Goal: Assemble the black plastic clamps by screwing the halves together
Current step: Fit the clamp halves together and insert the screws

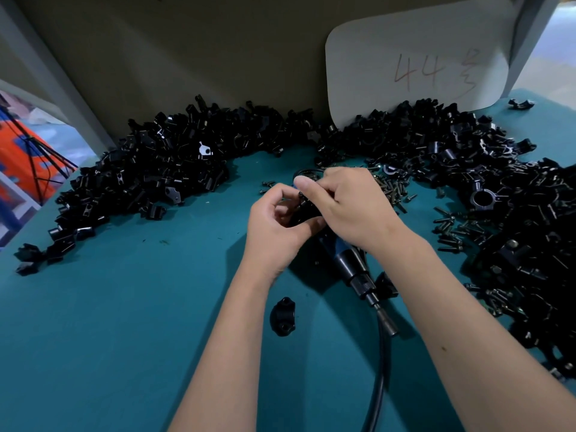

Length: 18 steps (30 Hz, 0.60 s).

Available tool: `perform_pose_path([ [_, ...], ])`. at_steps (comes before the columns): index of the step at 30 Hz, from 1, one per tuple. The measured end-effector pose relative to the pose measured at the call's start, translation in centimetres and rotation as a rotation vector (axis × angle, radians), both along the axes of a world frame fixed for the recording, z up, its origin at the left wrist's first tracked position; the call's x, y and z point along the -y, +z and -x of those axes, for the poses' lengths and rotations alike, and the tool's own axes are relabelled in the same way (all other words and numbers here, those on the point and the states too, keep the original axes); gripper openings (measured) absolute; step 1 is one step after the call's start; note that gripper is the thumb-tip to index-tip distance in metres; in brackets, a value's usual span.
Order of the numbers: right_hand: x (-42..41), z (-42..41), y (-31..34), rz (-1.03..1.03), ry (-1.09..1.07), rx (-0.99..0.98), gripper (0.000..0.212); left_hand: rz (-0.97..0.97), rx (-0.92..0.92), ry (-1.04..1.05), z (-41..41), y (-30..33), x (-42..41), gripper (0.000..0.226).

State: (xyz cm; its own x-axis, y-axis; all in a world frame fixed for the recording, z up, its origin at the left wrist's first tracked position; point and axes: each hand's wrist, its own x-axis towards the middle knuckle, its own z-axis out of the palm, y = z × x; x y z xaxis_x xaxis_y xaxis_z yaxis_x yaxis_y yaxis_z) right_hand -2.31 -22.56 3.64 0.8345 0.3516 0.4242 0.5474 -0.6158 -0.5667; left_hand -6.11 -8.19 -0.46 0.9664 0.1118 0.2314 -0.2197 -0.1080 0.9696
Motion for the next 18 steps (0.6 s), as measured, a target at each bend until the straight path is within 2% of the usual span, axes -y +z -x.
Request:
perform_pose_path([
  [4, -0.2, 0.6, 0.5, -0.061, 0.041, -0.118, 0.067, 0.073, -0.101, -0.037, -0.1, -0.3, -0.3, 0.038],
  [8, 0.2, 0.7, 0.9, -0.275, 0.175, -0.276, 0.065, 0.220, -0.110, -0.075, 0.1, -0.1, -0.4, 0.021],
  [10, 0.4, 0.6, 1.1, -0.396, 0.217, -0.374, 0.055, 0.297, -0.123, -0.076, 0.2, 0.2, -0.4, 0.022],
  [12, 0.6, 0.5, 1.1, -0.469, 0.242, -0.435, 0.037, 0.349, -0.160, 0.002, 0.1, 0.4, -0.3, 0.025],
  [14, 0.6, 0.2, 0.8, -0.384, 0.189, -0.396, 0.020, 0.469, -0.213, 0.081, 0.0, 0.8, -0.1, 0.017],
  [16, 0.6, -0.1, 0.2, -0.116, 0.050, -0.261, 0.013, 0.689, -0.253, 0.099, -0.1, 1.2, -0.1, 0.014],
  [17, 0.5, -0.1, 0.0, 0.050, -0.023, -0.219, 0.017, 0.794, -0.264, 0.098, -0.1, 1.3, -0.2, 0.017],
  [18, 0.5, 0.0, -0.2, 0.195, -0.085, -0.208, 0.029, 0.871, -0.272, 0.105, -0.1, 1.4, -0.5, 0.019],
])
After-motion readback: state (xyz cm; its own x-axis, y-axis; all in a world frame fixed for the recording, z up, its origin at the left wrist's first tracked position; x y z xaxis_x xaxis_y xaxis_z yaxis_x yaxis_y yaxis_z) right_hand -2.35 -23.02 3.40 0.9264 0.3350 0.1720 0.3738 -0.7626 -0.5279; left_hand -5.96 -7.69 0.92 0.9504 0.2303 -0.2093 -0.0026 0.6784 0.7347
